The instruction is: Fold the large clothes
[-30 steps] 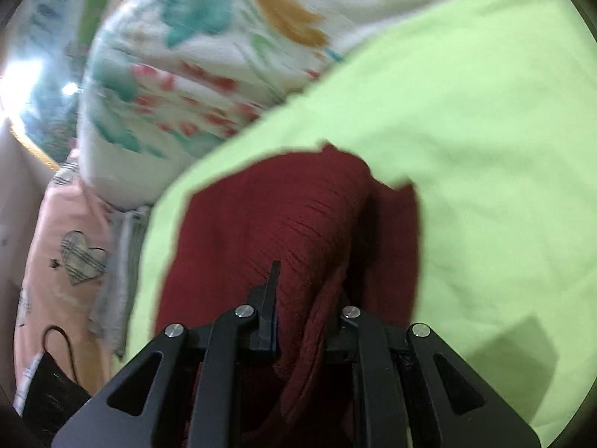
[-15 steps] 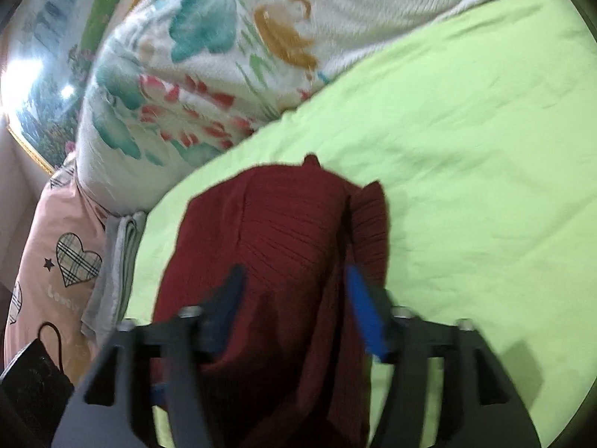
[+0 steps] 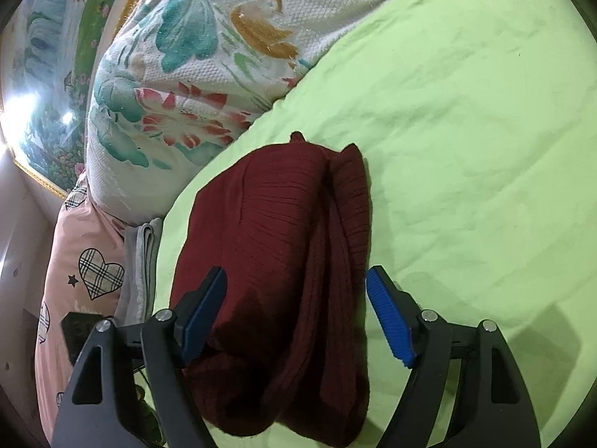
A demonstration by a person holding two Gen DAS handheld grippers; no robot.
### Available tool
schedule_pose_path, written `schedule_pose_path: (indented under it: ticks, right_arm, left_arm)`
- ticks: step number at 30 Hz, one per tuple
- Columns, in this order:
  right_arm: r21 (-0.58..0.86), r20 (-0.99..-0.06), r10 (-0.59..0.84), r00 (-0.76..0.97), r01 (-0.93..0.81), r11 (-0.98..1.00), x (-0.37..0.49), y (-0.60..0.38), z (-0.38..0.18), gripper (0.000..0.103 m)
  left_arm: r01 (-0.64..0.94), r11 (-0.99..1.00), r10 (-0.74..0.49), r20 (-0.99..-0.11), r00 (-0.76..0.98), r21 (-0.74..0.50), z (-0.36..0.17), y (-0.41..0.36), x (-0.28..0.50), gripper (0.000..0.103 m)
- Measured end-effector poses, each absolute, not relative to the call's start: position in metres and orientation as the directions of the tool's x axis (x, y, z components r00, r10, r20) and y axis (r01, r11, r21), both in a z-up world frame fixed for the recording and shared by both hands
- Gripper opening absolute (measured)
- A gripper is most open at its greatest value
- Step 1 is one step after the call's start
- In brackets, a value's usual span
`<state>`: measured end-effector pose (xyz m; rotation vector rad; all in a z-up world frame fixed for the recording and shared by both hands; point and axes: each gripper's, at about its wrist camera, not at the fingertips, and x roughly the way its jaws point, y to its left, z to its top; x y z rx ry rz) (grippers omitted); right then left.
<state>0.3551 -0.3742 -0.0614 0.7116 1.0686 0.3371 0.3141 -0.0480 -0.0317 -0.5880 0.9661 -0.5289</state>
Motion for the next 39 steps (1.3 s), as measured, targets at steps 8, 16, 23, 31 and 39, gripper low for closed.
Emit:
schedule_pose_path:
  ticks: [8,16,23,31,39]
  right_arm:
    - [0.671,-0.693,0.589,0.416,0.071,0.738,0.369,-0.368,-0.068,0.078]
    - [0.683,-0.697,0.614,0.371,0.084,0.725,0.382,-0.366,-0.086,0.078]
    - [0.676,-0.704,0.635,0.317,0.027,0.736,0.399,-0.348,-0.09,0.076]
    - [0.698,-0.682,0.659,0.317,0.015,0.716,0.382,-0.326,-0.083,0.037]
    - [0.766,-0.595,0.76,0.263,-0.103,0.635,0.326,-0.255,-0.049,0.036]
  left_arm:
    - [0.127,0.7,-0.687,-0.614,0.389,-0.703,-0.054,-0.059,0.353,0.081]
    - [0.115,0.701,-0.699,-0.647,0.303,-0.704,-0.085,-0.084,0.39,0.083]
    - [0.157,0.726,-0.684,-0.677,0.272,-0.67,-0.089,-0.116,0.411,0.075]
    - [0.198,0.737,-0.672,-0.666,0.323,-0.647,-0.07,-0.112,0.386,0.052]
    - [0.2,0.776,-0.621,-0.669,0.408,-0.598,-0.027,-0.039,0.289,0.051]
